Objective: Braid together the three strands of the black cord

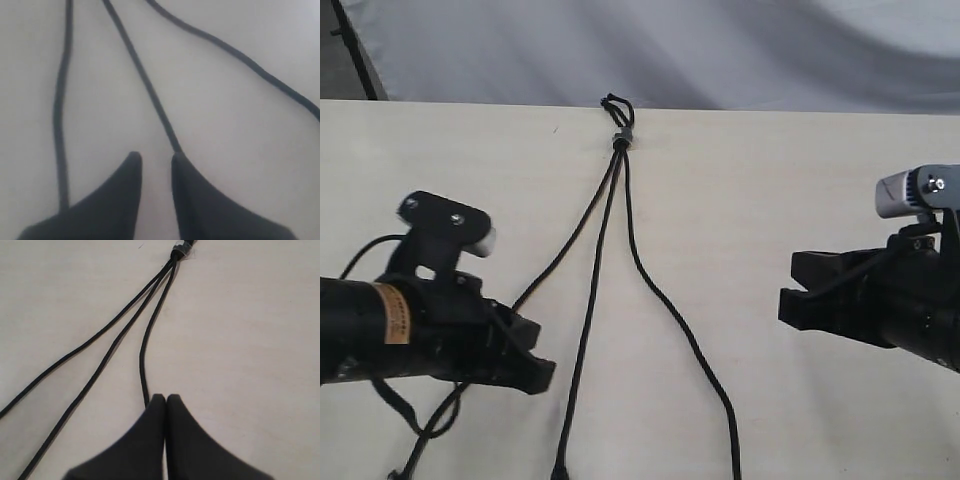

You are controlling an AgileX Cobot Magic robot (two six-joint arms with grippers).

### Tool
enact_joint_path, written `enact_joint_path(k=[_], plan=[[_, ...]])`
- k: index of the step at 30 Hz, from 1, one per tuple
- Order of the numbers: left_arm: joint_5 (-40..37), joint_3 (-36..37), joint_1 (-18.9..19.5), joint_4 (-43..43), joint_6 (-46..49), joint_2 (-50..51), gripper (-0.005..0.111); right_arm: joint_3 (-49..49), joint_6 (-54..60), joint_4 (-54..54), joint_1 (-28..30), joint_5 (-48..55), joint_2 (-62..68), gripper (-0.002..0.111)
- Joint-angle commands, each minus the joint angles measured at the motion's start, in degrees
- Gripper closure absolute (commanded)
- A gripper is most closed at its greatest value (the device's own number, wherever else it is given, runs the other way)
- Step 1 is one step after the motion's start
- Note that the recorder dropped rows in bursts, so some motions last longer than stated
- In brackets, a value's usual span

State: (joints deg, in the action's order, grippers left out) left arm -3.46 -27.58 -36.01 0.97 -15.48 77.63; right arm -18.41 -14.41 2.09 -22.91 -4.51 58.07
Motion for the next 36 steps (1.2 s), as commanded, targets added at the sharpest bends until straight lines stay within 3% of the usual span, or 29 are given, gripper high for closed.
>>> enact_joint_path(k=[1,9,16,23,30,36], plan=[[-1.0,-4.1,-3.8,0.0,-0.4,6.7,0.069,-0.2,1.3,-0.6,0.0,-1.1,0.2,0.108],[-7.0,-12.0,-8.8,0.0,-0.4,17.4,0.062,-0.2,2.5,-0.6,0.0,-1.1,0.2,0.108],[-10.5,-16.5,-9.4,0.0,-0.6,23.2,0.062,-0.2,2.5,-0.6,0.0,-1.1,0.2,0.108],[-10.9,-16.9,-9.4,0.0,-0.9,25.1,0.079,-0.2,2.5,-0.6,0.0,-1.1,0.2,0.108],[-12.4,-18.5,-9.4,0.3,-0.8,24.7,0.058,-0.2,3.3,-0.6,0.0,-1.1,0.2,0.108],[-14.6,-20.5,-9.3,1.8,-1.1,23.8,0.062,-0.2,3.3,-0.6,0.0,-1.1,0.2,0.108]])
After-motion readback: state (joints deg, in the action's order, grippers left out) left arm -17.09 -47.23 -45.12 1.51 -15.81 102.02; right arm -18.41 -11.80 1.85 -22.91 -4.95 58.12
